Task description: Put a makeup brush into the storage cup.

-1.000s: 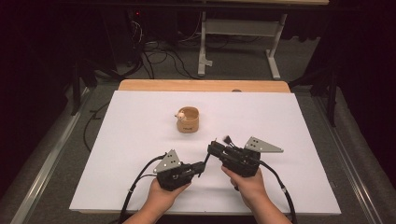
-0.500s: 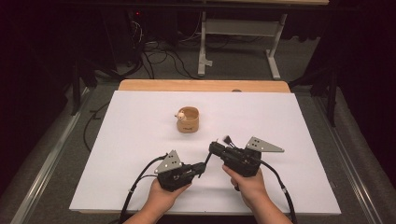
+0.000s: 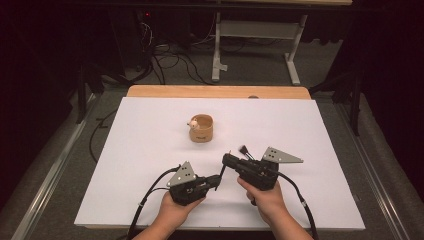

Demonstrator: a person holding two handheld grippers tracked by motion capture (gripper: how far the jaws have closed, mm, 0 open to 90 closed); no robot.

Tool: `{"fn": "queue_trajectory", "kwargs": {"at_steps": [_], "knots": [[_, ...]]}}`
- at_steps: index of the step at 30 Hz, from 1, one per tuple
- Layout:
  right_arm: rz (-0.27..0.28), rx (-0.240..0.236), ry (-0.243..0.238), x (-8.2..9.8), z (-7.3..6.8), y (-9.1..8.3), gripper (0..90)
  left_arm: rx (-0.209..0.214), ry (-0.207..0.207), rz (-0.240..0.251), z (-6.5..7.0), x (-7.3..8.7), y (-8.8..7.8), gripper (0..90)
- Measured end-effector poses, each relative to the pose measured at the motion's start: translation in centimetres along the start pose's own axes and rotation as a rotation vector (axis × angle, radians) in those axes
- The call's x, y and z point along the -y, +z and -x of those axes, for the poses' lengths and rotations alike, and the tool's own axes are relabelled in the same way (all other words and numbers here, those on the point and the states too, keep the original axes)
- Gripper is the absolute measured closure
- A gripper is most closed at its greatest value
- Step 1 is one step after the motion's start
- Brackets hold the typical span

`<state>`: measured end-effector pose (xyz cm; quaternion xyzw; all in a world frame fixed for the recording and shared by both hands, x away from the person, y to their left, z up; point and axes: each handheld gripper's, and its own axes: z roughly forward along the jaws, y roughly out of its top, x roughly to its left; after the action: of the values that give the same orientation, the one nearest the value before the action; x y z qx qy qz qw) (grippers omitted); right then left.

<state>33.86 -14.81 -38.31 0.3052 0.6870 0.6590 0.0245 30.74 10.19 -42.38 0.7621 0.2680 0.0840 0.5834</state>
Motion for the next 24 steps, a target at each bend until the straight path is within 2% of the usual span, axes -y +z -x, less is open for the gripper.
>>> {"fn": "queue_trajectory", "kwargs": {"at_steps": [4, 6, 12, 15, 24], "knots": [[-0.001, -0.001, -0.007, 0.0, 0.0, 0.0, 85.7, -0.001, 0.002, -0.006, 0.0, -0.1, 0.0, 83.7], [-0.002, -0.001, -0.006, 0.0, 0.0, 0.0, 85.7, -0.011, 0.017, -0.011, 0.0, -0.1, 0.0, 82.6], [-0.011, -0.011, -0.031, 0.0, -0.4, 0.3, 85.8, -0.007, 0.007, 0.001, -0.1, -0.5, -0.2, 65.7], [-0.020, -0.014, -0.034, 0.1, -0.5, 0.4, 85.7, -0.008, 0.006, 0.007, 0.0, -0.7, -0.3, 63.2], [-0.042, -0.016, -0.076, 0.4, -0.9, 0.7, 85.7, -0.010, 0.004, 0.032, 0.1, -1.3, -0.8, 64.1]]}}
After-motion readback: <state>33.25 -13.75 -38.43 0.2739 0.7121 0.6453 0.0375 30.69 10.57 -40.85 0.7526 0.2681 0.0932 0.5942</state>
